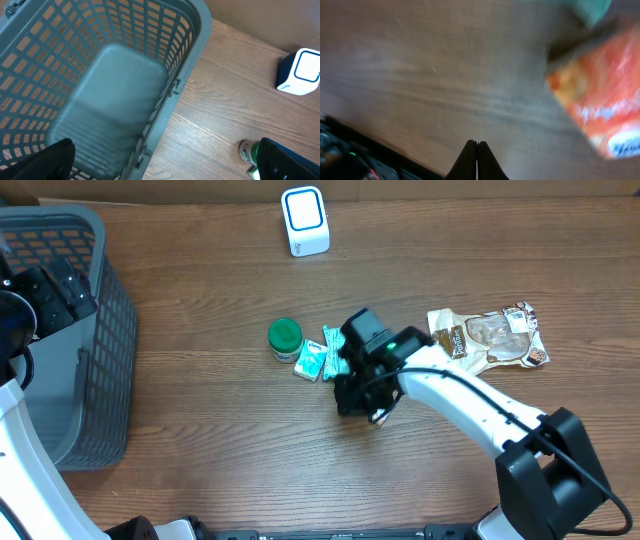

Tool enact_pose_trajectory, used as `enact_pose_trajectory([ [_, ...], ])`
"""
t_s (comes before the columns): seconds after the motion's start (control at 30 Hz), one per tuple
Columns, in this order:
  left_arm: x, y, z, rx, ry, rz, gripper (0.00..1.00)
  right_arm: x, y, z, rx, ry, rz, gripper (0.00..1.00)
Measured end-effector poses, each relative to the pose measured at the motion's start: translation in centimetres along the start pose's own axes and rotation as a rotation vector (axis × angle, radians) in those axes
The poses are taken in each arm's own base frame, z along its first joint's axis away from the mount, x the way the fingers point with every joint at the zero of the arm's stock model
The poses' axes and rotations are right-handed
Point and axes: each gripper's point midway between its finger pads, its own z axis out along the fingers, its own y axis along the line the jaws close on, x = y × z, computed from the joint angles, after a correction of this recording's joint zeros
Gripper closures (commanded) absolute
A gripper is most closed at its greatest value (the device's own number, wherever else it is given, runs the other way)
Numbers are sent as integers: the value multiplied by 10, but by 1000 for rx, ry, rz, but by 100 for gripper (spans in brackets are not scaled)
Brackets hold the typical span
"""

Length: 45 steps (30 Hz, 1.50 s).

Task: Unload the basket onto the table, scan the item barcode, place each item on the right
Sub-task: 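Reach left and grasp the orange Kleenex pack with right gripper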

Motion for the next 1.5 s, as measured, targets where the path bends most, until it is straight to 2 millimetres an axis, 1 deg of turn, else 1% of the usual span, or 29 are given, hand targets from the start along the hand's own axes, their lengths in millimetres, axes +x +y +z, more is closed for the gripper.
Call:
enact_pose_trajectory([
  [0.1, 0, 0, 0, 0, 0, 0, 0, 15, -6, 6, 83, 27, -14, 96],
  [0.13, 0, 0, 0, 0, 0, 0, 0, 18, -12, 9, 123, 27, -12, 96],
  [0.33, 0, 0, 0, 0, 0, 0, 1, 18, -38, 28, 201, -12, 5, 95],
  [0.37, 0, 0, 0, 0, 0, 0, 0, 18, -41, 30, 209, -15, 7, 92],
  [0.43, 0, 0, 0, 0, 0, 0, 0, 20, -46, 32, 227, -15, 11, 91],
  [0.47, 0, 0, 0, 0, 0, 0, 0, 20, -47, 32, 232, -17, 14, 88],
  [0.6, 0, 0, 0, 0, 0, 0, 0, 17, -54, 30, 272, -36, 13, 86],
  [0.77, 0, 0, 0, 0, 0, 0, 0, 2, -72, 23, 347, -100, 31, 87],
  [0.9, 0, 0, 0, 0, 0, 0, 0, -20, -91, 12, 394, -188, 68, 87],
  [1.07, 0, 0, 0, 0, 0, 0, 0, -56, -114, -4, 416, -312, 86, 85],
  [1.2, 0, 0, 0, 0, 0, 0, 1, -89, -130, -21, 408, -428, 87, 76],
  [1.23, 0, 0, 0, 0, 0, 0, 0, -93, -133, -24, 407, -440, 87, 73],
  [1.27, 0, 0, 0, 0, 0, 0, 0, -103, -138, -30, 397, -478, 100, 71],
  [1.37, 0, 0, 0, 0, 0, 0, 1, -118, -147, -40, 354, -533, 126, 60],
  [1.4, 0, 0, 0, 0, 0, 0, 0, -121, -147, -41, 321, -536, 132, 55],
  [1.47, 0, 0, 0, 0, 0, 0, 0, -122, -146, -40, 249, -521, 146, 36],
  [1.5, 0, 0, 0, 0, 0, 0, 0, -121, -144, -39, 209, -509, 151, 32],
])
